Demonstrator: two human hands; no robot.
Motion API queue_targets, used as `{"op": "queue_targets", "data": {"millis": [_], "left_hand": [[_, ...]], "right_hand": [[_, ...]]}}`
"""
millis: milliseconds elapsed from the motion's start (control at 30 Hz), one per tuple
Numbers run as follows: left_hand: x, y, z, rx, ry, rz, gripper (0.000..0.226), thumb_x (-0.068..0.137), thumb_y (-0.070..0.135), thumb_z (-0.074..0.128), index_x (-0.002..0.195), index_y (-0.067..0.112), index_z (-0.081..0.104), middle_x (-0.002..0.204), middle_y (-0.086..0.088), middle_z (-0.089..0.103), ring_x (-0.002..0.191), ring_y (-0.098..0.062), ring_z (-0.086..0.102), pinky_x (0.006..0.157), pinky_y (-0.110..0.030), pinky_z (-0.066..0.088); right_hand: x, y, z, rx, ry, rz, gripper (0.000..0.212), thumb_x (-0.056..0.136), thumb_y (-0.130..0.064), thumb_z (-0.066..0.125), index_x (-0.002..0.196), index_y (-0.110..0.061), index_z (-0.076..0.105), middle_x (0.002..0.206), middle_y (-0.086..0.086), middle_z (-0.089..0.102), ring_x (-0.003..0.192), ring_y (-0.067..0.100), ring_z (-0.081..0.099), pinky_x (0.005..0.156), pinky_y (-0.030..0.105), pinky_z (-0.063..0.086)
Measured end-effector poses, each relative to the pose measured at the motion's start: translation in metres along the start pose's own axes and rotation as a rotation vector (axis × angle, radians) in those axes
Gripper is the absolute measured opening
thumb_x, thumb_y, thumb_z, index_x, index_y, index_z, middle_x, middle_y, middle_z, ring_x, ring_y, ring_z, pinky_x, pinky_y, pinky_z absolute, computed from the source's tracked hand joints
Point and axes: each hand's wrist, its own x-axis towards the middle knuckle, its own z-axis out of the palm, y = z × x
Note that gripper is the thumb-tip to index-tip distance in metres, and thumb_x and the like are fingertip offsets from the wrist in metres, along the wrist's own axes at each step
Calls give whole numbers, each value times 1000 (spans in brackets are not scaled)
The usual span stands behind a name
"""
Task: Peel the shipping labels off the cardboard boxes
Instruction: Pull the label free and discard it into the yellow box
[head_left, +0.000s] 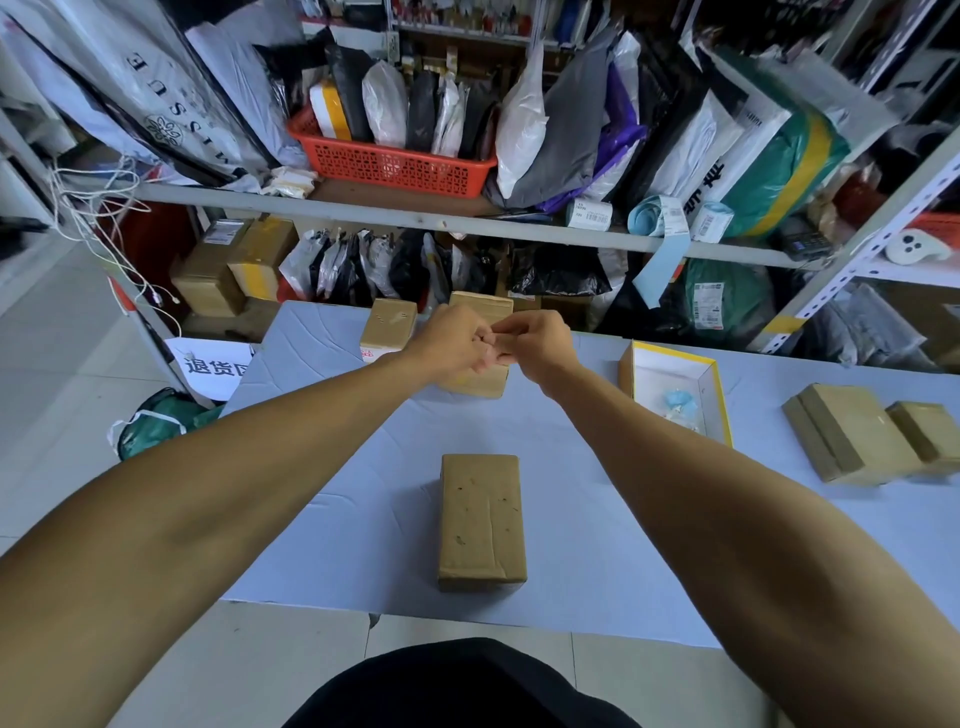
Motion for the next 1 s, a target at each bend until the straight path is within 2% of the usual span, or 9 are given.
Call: {"op": "queue_targets", "data": {"millis": [133,233,333,400,500,600,767,900,1000], "left_hand": [[-5,-2,-3,96,-13,75,18,88,12,60,74,6,70,63,2,71,57,-6,68,64,-25,56],[-4,-6,-1,139,-11,83,22,88,14,58,70,10,69,62,3,69,58,-9,67,63,-29,56],[-2,-8,3,185,41,61,31,87,17,59,55,17,55,56,0,61,63,-24,60,63,-37,52],[-2,-7,6,188,74,48,36,92,19,56,58,19,49,60,-4,55,67,-28,55,63,-38,44],[1,-10,12,-79,28,-50,32,97,23,55,70,9,64,70,-5,63,66,-17,53,69,-33,43],[4,-16,17,-358,-33,-247,29,97,30,58,96,4,72,85,-9,66,75,-15,51,76,-33,46],[-2,-12,18,-865,-126,-454,19,102,22,49,91,12,61,76,0,53,70,-11,45,79,-27,45],[-1,-9,14,-893,-146,-470,21,103,18,46,88,13,60,74,0,50,71,-11,46,79,-28,46],[0,-13,18,-862,-145,-437,23,103,16,45,87,12,62,71,0,48,68,-11,44,77,-26,45]], "right_hand": [[-5,1,-4,116,-104,16,10,86,0,69,94,3,73,75,9,72,69,18,72,71,23,60],[-6,8,-6,-43,-105,-86,12,86,0,67,91,-6,76,76,6,74,75,20,72,79,31,60],[-10,12,-4,-222,-105,-183,11,83,-10,73,91,-16,76,83,0,74,76,12,67,75,34,55],[-14,11,1,-237,-87,-210,12,80,-16,75,92,-17,75,83,3,73,76,17,64,70,34,50],[-16,9,5,-298,-10,-251,11,78,-16,76,89,-14,74,78,5,70,70,15,56,62,30,41],[-17,8,5,-399,25,-278,12,81,-18,74,90,-9,75,84,5,70,78,20,61,69,34,47],[-17,8,9,-542,-5,-326,18,88,-23,68,96,-8,74,92,8,65,84,24,58,73,35,46],[-20,13,16,-608,23,-345,20,93,-18,61,95,-1,69,96,14,62,85,32,58,73,39,45],[-18,9,13,-639,2,-355,17,91,-15,63,87,1,67,87,9,58,77,25,53,65,33,37]]}}
